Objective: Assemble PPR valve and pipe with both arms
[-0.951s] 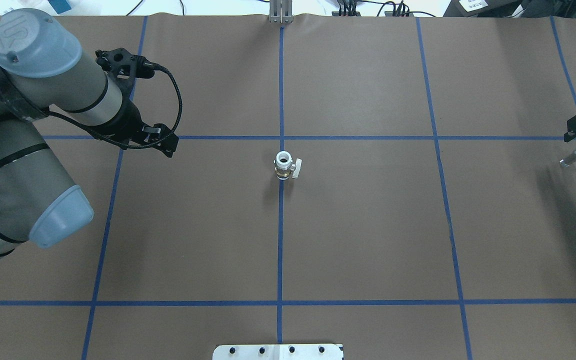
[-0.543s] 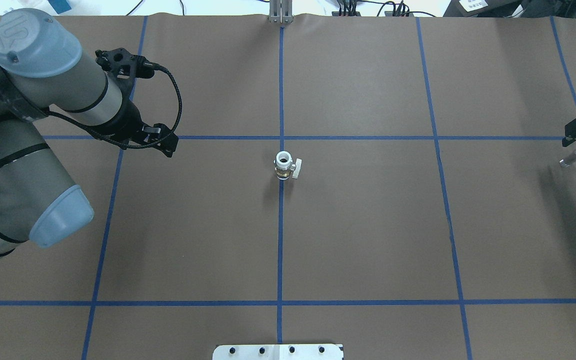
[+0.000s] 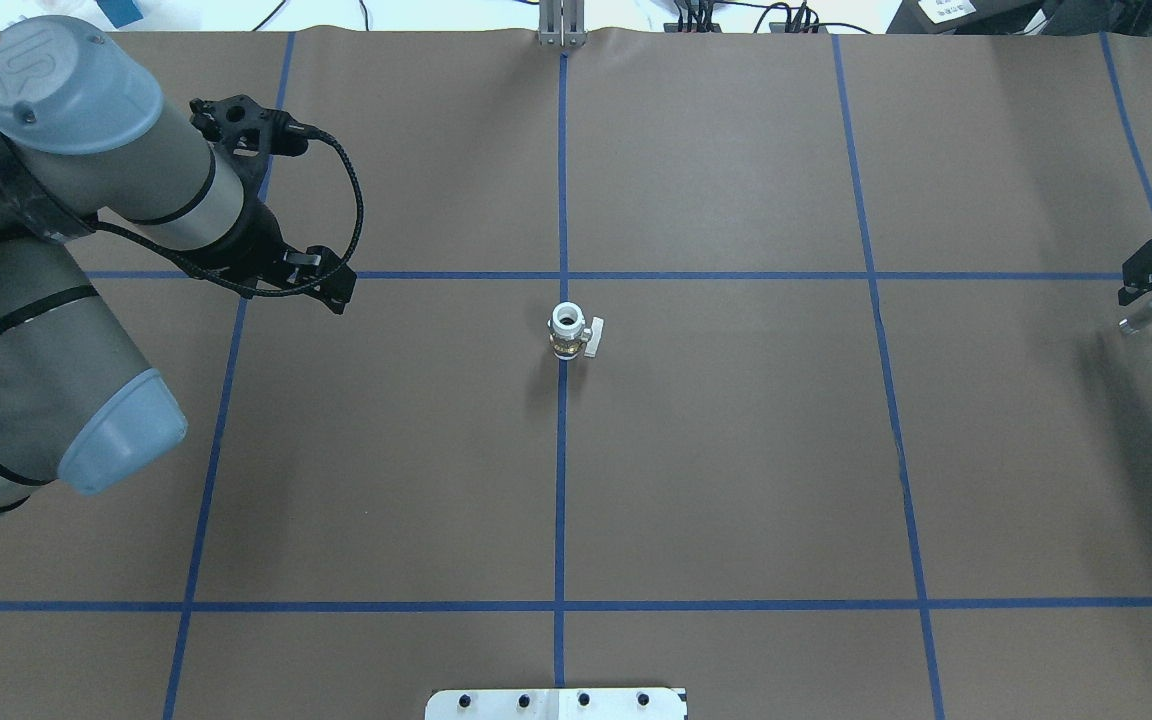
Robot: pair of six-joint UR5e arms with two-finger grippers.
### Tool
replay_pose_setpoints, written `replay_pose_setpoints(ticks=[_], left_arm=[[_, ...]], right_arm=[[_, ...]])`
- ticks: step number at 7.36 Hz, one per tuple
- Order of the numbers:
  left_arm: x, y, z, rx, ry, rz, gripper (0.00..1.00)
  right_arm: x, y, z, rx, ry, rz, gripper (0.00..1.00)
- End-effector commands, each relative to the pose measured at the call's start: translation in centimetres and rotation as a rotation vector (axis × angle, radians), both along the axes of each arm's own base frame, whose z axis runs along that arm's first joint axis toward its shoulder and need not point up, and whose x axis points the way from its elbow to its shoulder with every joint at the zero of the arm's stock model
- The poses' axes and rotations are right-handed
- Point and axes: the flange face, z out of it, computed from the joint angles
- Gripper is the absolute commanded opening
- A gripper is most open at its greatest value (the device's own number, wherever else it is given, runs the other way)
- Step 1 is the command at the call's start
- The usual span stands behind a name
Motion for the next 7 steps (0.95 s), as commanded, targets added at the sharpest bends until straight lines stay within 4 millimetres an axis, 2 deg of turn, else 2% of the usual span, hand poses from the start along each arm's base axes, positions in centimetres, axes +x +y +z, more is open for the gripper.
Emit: replay_pose_setpoints(ticks=[1,3,4,5,6,7], left_arm=[[0.1,0.0,0.0,-0.001,-0.001,0.001,1.00],[0.1,0.0,0.0,-0.001,-0.001,0.001,1.00],[0.1,0.0,0.0,-0.001,-0.001,0.001,1.00],[0.1,0.0,0.0,-0.001,-0.001,0.001,1.00],[0.0,0.0,0.0,-0.001,-0.001,0.000,1.00],[-0.6,-0.3,-0.1,0.001,0.002,-0.009,1.00]], right_arm=[[0.0,0.1,0.1,-0.002,-0.001,-0.003,0.46],[0.1,0.2,0.1,-0.002,-0.005,-0.003,0.00],[0.2,0.6,0.3,-0.004,-0.007,-0.006,0.00],[0.0,0.6,-0.6,-0.003,-0.039,-0.011,0.00],[-0.3,-0.2,-2.8,0.017,-0.055,-0.010,0.00],[-1.1,-2.2,-6.8,0.002,-0.056,0.013,0.00]])
